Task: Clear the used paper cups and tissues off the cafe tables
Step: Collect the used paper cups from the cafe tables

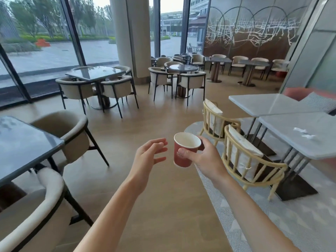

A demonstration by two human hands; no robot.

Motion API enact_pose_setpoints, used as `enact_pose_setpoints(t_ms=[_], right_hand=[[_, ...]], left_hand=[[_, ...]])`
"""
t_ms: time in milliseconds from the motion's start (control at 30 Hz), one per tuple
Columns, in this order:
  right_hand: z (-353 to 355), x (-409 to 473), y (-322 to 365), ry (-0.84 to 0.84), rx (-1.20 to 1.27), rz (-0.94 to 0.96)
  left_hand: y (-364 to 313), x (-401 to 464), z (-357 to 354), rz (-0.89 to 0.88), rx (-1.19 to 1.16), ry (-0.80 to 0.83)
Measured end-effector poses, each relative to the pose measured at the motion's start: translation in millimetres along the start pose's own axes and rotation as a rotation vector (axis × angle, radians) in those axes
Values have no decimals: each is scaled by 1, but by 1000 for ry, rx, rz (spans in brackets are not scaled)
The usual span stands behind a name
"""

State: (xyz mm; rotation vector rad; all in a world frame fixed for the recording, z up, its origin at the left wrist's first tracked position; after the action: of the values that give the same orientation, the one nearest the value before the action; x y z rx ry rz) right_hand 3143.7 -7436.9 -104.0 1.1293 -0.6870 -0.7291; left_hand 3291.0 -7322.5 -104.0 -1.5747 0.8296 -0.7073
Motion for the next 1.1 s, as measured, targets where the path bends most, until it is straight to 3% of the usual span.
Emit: enact_pose_setpoints(t_ms=[333,600,1100], right_hand=[[-17,232,5,-41,-11,1],[-30,402,-28,-59,1,19],[-61,756,-70,-7,2,-9]], left_hand=[[-38,245,22,-17,-31,39],[-24,412,38,-18,-5,42],[-26,755,83,-44,-1,-90]])
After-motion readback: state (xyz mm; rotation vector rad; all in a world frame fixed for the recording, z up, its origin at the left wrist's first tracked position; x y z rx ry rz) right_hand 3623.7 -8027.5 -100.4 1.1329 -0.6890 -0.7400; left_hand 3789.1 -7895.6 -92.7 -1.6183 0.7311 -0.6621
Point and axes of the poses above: each hand's wrist, its own x-axis towards the middle knuckle, its own z-axis out of the back of the hand, y = z × x, the point moved 2 cm from there along x, towards the middle knuckle, and after that the axes turned 4 degrees about y, right-handed, at the moved point
